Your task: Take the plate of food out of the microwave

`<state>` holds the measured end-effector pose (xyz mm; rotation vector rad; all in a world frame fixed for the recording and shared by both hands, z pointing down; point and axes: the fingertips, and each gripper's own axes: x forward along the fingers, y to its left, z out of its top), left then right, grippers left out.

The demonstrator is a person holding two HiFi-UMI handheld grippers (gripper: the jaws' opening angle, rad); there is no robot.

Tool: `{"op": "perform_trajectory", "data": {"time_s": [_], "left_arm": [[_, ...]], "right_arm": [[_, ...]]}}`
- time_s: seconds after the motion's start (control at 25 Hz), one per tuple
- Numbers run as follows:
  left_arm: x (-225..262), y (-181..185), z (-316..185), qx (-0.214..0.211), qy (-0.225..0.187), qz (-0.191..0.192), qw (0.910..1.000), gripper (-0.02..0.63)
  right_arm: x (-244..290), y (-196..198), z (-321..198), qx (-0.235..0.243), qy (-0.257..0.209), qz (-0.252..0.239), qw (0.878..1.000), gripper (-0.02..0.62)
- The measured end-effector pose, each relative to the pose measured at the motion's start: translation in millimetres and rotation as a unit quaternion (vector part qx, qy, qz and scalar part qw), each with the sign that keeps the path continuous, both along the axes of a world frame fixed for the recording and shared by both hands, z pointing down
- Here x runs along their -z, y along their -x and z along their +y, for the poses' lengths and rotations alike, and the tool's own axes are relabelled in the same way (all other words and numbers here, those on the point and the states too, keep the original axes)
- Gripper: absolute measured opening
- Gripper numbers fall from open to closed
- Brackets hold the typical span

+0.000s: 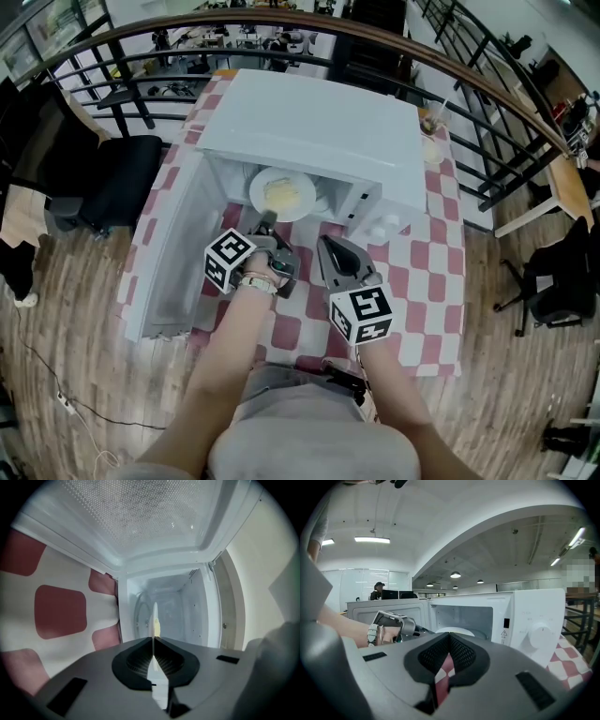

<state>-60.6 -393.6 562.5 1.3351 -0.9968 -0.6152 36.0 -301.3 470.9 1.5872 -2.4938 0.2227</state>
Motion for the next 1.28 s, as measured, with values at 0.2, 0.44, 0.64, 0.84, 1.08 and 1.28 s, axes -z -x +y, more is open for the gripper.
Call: {"op": "perform_trajectory", "data": {"time_s": [0.2, 0.44, 0.64, 0.84, 1.08, 1.28], "left_arm": [[8.5, 2.1, 8.4, -0.004, -0.009, 0.006, 0.9999, 0.014], [16.1, 7.7, 18.8, -0.002, -0.013, 0.017, 0.9998, 0.014], [24.4, 11.1, 28.0, -0.003, -0.017, 0.02, 0.9996, 0.014], [31.1, 11.0, 37.8, -0.001, -0.02, 0.024, 0.9995, 0.014], [40.0, 12.6, 51.5, 0.006, -0.022, 0.027, 0.9994, 0.014], [53.3, 14.9, 59.2, 0.01, -0.029, 0.032, 0.999, 0.014]], "right_arm": [[8.0, 6.4, 3.0, 0.005, -0.011, 0.007, 1.0, 0.025], [14.7, 10.2, 8.8, 0.003, -0.016, 0.006, 1.0, 0.025], [20.0, 12.6, 11.4, 0.003, -0.022, 0.005, 1.0, 0.025], [26.1, 11.8, 14.6, 0.005, -0.03, 0.009, 1.0, 0.025], [30.3, 12.9, 20.1, 0.01, -0.034, 0.01, 0.999, 0.025], [33.4, 14.1, 22.9, 0.012, -0.037, 0.01, 0.999, 0.025]]}}
